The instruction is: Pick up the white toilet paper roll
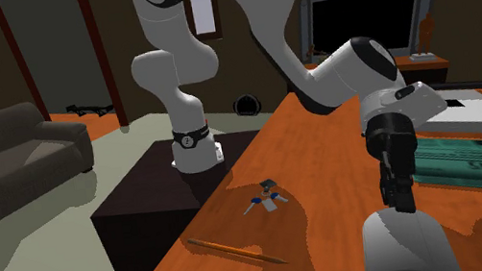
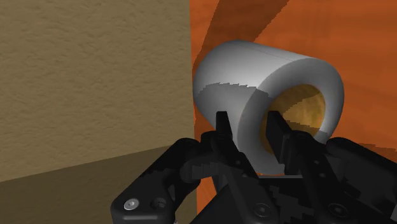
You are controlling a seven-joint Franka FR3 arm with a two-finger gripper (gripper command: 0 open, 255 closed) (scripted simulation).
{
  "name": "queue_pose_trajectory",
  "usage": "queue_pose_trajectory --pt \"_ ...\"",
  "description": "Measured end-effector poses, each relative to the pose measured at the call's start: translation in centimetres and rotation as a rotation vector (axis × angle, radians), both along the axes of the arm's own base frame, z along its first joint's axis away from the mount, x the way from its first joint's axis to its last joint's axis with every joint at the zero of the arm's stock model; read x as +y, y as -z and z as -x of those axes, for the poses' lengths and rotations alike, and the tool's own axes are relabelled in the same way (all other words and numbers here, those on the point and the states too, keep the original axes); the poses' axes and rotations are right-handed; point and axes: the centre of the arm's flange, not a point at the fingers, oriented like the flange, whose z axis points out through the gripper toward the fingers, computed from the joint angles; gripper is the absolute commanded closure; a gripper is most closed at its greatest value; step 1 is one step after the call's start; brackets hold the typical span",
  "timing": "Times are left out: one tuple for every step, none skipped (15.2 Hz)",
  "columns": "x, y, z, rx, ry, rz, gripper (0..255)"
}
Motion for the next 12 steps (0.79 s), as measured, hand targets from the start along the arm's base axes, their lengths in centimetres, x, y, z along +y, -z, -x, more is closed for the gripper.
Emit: queue_pose_trajectory --pt "0.0 0.0 0.0 0.000 0.000 0.000 255" --pt "0.0 0.0 0.0 0.000 0.000 0.000 255" --pt "0.0 0.0 0.0 0.000 0.000 0.000 255" --pt "0.0 0.0 0.0 0.000 0.000 0.000 255" --pt "0.0 0.0 0.0 0.000 0.000 0.000 255" --pt "0.0 0.0 0.0 0.000 0.000 0.000 255" --pt "0.0 -0.2 0.0 0.000 0.000 0.000 255" --pt "0.0 -0.6 0.1 0.001 0.000 0.000 255" --pt "0.0 -1.0 0.1 0.001 0.000 0.000 255" --pt "0.1 -1.6 0.0 0.001 0.000 0.000 255" --pt "0.1 -2.1 0.0 0.001 0.000 0.000 255" --pt "0.1 -2.6 -0.1 0.001 0.000 0.000 255"
